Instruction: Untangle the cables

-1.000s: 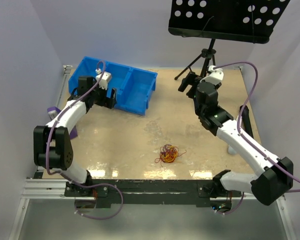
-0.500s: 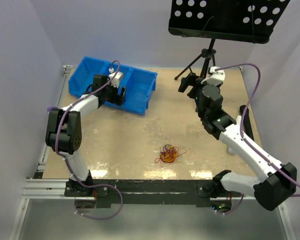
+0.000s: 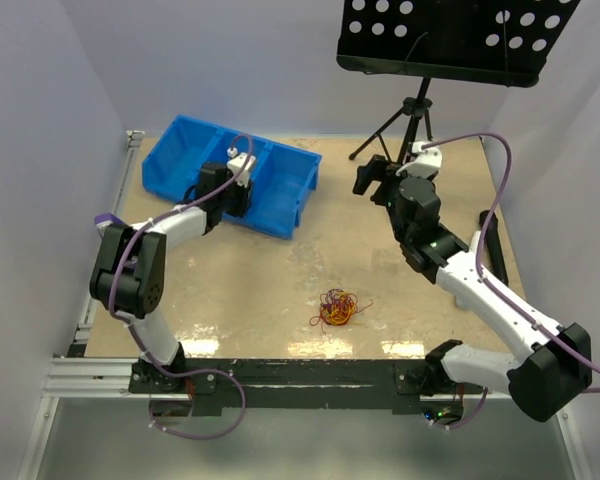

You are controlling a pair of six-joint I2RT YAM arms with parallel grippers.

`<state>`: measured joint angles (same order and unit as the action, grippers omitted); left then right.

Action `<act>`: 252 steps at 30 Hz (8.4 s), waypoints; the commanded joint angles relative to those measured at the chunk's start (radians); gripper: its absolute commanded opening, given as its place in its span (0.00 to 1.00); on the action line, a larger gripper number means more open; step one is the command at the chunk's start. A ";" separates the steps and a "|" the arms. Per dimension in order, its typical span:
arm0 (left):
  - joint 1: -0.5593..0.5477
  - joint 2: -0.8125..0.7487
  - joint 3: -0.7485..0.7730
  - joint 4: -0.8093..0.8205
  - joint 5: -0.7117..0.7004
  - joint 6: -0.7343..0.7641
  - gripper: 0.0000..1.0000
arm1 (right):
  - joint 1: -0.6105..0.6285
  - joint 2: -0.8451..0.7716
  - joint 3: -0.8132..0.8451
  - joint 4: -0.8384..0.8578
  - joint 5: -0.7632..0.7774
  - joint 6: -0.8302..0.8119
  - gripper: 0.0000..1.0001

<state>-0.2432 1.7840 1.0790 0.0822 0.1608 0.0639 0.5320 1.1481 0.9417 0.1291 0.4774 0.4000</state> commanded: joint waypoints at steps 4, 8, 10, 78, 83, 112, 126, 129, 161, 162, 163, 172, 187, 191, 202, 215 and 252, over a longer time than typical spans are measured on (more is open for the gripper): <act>-0.102 -0.149 -0.146 -0.010 -0.004 -0.107 0.18 | 0.006 0.102 -0.008 0.003 0.001 0.023 0.96; -0.146 -0.216 -0.220 0.008 0.006 -0.153 0.25 | 0.011 0.215 0.035 -0.040 -0.022 0.048 0.96; -0.162 -0.230 -0.238 0.010 0.063 -0.174 0.35 | 0.023 0.274 0.055 -0.055 -0.020 0.065 0.96; -0.071 -0.391 -0.353 -0.116 0.128 0.080 0.45 | 0.052 0.507 0.163 -0.227 0.156 0.099 0.60; -0.090 -0.380 -0.300 -0.166 0.164 0.051 0.54 | 0.045 0.533 0.170 -0.220 0.150 0.083 0.58; -0.088 -0.460 -0.073 -0.393 0.210 0.128 1.00 | 0.114 0.278 0.188 -0.377 0.156 0.149 0.88; -0.326 -0.560 -0.189 -0.496 0.473 0.330 0.96 | 0.419 -0.202 -0.320 -0.510 -0.166 0.674 0.80; -0.344 -0.529 -0.195 -0.496 0.487 0.352 0.95 | 0.442 -0.137 -0.323 -0.497 -0.171 0.688 0.78; -0.392 -0.479 -0.248 -0.423 0.530 0.472 0.87 | 0.530 -0.183 -0.207 -0.627 -0.118 0.715 0.60; -0.392 -0.480 -0.246 -0.424 0.533 0.468 0.87 | 0.530 -0.197 -0.227 -0.653 -0.120 0.727 0.60; -0.392 -0.482 -0.243 -0.429 0.533 0.467 0.87 | 0.530 -0.209 -0.237 -0.670 -0.117 0.741 0.60; -0.393 -0.497 -0.205 -0.463 0.531 0.450 0.87 | 0.530 -0.124 -0.319 -0.574 -0.079 0.749 0.57; -0.392 -0.505 -0.189 -0.449 0.534 0.418 0.94 | 0.530 0.021 -0.310 -0.387 0.035 0.721 0.04; -0.392 -0.497 -0.176 -0.415 0.549 0.354 1.00 | 0.546 -0.060 -0.245 -0.387 0.049 0.657 0.00; -0.375 -0.483 -0.059 -0.366 0.720 0.119 1.00 | 0.603 -0.130 0.005 -0.401 -0.036 0.554 0.00; -0.370 -0.502 -0.120 -0.256 0.831 0.005 0.93 | 0.649 -0.062 0.150 -0.312 -0.083 0.562 0.00; -0.370 -0.517 -0.356 -0.228 0.623 0.254 0.59 | 0.655 -0.070 0.857 -0.433 0.162 0.286 0.00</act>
<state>-0.6155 1.2945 0.7528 -0.1364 0.8104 0.2379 1.1839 1.0752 1.6962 -0.3283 0.5770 0.7650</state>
